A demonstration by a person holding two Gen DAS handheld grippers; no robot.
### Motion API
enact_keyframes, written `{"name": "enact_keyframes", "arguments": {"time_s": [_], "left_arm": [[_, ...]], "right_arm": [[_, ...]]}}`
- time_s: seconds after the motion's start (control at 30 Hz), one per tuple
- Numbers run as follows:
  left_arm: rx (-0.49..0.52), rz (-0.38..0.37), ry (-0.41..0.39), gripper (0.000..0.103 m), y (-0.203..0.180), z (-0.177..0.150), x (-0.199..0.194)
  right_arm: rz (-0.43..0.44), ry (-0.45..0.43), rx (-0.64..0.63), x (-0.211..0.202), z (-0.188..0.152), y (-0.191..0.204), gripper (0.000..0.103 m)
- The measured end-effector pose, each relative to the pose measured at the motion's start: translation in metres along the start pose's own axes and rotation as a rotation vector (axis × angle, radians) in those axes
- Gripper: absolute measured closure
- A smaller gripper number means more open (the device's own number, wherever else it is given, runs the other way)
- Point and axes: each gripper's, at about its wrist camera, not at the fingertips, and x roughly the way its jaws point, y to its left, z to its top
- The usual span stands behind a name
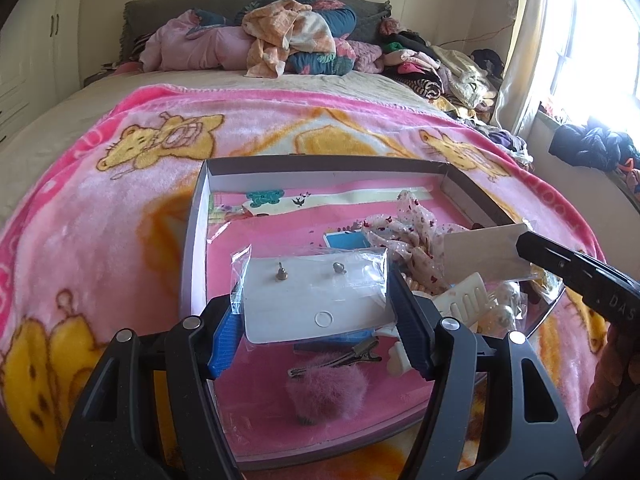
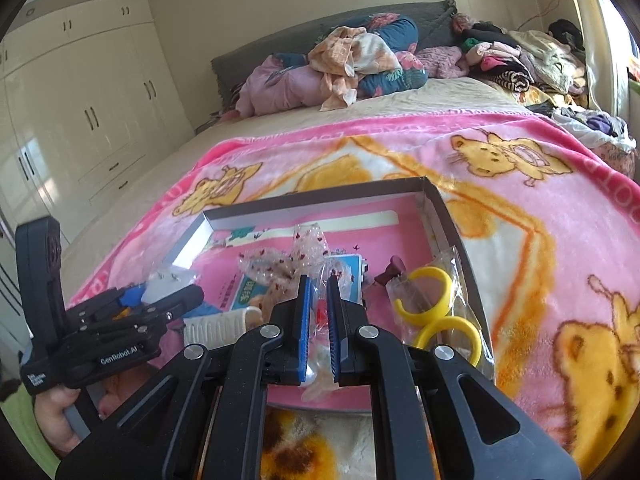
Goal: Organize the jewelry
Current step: 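Carry the earring card and white packet into the tray and open both tools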
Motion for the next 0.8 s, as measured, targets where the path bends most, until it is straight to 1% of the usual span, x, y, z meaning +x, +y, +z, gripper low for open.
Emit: {"name": "enact_keyframes", "arguments": {"time_s": [0.07, 0.27, 0.6, 0.7, 0.8], "left_arm": [[0.000, 0.001, 0.004, 0.046, 0.000, -0.001, 0.001], [0.007, 0.005, 0.013, 0.046, -0.001, -0.003, 0.003], [0.008, 0.007, 0.015, 0.043, -0.002, -0.004, 0.003], [0.008, 0.005, 0.015, 0.042, -0.002, -0.004, 0.002], [0.008, 0.006, 0.015, 0.040, -0.003, -0.004, 0.002]], "right_arm": [[-0.017, 0.009, -0.015, 0.001, -0.003, 0.002, 0.095], [-0.032, 0.013, -0.042, -0.001, -0.008, 0.003, 0.094], [-0.060, 0.022, -0.034, -0.007, -0.011, -0.003, 0.092], [-0.072, 0.018, -0.027, -0.011, -0.012, -0.006, 0.085], [-0.083, 0.020, -0.023, -0.013, -0.013, -0.008, 0.076]]}}
